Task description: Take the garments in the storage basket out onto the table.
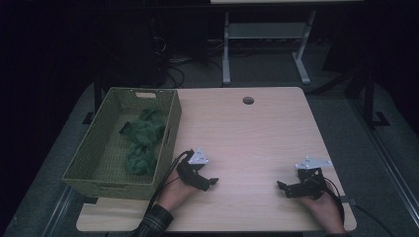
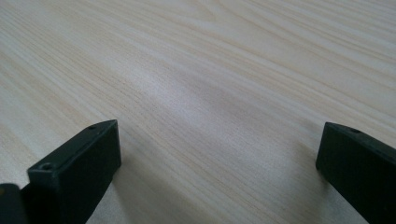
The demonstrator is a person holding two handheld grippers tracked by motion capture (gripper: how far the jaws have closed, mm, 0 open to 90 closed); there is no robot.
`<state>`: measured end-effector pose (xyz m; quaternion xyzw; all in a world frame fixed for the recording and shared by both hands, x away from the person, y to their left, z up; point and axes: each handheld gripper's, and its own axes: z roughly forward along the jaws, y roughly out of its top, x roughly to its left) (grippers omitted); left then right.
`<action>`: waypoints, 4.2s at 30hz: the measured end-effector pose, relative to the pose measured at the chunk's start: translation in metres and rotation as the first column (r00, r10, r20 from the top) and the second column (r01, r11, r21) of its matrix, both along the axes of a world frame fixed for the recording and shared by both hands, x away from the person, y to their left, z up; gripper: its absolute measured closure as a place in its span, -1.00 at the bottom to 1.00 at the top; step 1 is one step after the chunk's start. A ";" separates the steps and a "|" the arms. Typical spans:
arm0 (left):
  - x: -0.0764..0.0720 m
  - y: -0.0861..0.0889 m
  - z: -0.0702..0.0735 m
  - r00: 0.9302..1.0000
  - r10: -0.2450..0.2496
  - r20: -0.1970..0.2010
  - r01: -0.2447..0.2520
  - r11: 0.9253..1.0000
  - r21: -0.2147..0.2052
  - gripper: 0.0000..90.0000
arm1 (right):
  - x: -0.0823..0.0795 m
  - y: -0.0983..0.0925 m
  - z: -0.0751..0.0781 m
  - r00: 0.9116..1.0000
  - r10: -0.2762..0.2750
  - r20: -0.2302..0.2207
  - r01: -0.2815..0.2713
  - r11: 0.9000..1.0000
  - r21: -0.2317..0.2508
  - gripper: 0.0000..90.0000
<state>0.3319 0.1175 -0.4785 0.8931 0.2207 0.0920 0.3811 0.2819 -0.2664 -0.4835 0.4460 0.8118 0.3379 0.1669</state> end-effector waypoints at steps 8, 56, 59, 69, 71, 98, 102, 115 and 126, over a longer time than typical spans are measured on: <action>0.001 -0.001 0.001 1.000 0.002 0.003 -0.002 1.000 0.008 -0.70 | 0.000 0.000 0.000 1.000 -0.001 -0.001 0.001 1.000 0.000 -1.00; -0.008 -0.001 0.057 0.999 -0.011 -0.039 0.010 1.000 -0.026 -0.70 | 0.000 0.000 0.000 1.000 -0.009 -0.002 0.009 1.000 -0.001 -1.00; -0.008 0.001 0.061 0.999 -0.018 -0.040 0.016 0.999 -0.036 -0.70 | 0.000 0.000 0.000 1.000 -0.010 -0.005 0.010 1.000 0.000 -1.00; -0.007 0.000 0.079 0.999 -0.034 -0.025 0.033 0.999 -0.024 -0.70 | 0.000 0.000 0.000 1.000 -0.010 -0.004 0.010 1.000 0.000 -1.00; -0.007 0.000 0.082 0.999 -0.037 -0.022 0.037 0.999 -0.023 -0.70 | 0.000 0.000 0.000 1.000 -0.010 -0.004 0.010 1.000 0.000 -1.00; 0.009 0.028 0.123 1.000 0.013 0.026 -0.012 0.999 -0.029 -0.68 | 0.000 0.000 0.000 1.000 -0.010 -0.003 0.010 1.000 0.000 -1.00; 0.012 0.035 0.127 0.999 0.025 0.036 -0.024 0.999 -0.032 -0.68 | 0.000 0.000 0.000 1.000 -0.010 -0.003 0.010 1.000 0.000 -1.00; 0.020 0.065 0.136 0.996 0.061 0.057 -0.059 0.997 -0.043 -0.48 | 0.000 0.000 0.000 1.000 -0.008 0.001 0.008 1.000 0.000 -1.00; 0.025 0.092 0.135 0.986 0.153 0.064 -0.152 0.988 -0.028 -0.26 | 0.000 0.000 0.000 1.000 -0.010 0.003 0.010 1.000 0.000 -1.00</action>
